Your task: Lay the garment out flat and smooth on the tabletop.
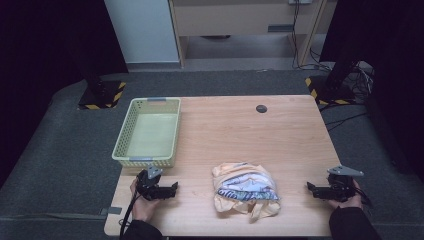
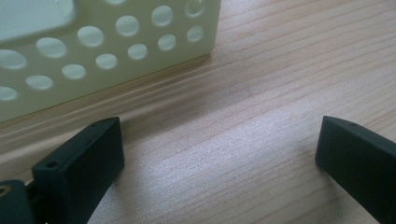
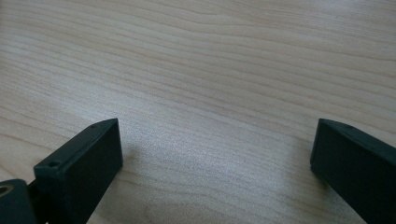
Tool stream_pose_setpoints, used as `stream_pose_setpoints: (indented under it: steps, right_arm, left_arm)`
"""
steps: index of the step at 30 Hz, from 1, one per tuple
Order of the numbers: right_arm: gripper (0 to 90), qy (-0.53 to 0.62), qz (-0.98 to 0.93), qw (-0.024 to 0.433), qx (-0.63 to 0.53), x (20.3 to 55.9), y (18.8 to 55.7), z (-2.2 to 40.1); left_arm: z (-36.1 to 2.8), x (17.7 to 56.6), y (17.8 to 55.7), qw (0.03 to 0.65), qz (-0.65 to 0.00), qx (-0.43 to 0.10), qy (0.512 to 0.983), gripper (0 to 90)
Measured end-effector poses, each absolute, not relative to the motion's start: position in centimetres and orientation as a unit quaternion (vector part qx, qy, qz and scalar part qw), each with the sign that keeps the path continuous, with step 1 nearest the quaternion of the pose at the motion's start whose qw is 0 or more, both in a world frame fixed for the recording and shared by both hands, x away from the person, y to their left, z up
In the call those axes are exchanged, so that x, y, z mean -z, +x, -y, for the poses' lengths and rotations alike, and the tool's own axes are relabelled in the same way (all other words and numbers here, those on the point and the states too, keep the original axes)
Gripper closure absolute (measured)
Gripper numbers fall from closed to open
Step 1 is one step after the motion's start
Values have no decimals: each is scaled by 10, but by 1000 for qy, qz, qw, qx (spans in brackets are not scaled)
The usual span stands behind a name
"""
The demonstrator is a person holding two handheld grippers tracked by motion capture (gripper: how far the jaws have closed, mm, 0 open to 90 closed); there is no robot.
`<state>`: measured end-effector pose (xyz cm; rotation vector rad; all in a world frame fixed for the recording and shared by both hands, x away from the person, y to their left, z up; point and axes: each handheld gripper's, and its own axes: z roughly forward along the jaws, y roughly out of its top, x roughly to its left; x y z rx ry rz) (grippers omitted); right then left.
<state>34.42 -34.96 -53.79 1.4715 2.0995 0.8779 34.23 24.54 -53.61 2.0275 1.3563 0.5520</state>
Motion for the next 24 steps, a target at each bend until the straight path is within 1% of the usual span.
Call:
stream_pose_setpoints:
  steps: [3, 8, 18, 24]
  right_arm:
    - [40, 537, -753, 207, -318, 536, 344, 351]
    - [40, 538, -753, 200, -323, 534, 343, 351]
    - [32, 534, -742, 201, -351, 523, 341, 351]
    - [29, 527, -743, 204, -359, 519, 339, 347]
  left_arm:
    - [-244, 536, 342, 311, -521, -212, 766, 15]
    - [-243, 534, 341, 309, -527, -211, 763, 35]
    - [-242, 528, 339, 308, -540, -199, 757, 68]
    - [-240, 521, 335, 321, -542, -197, 751, 83]
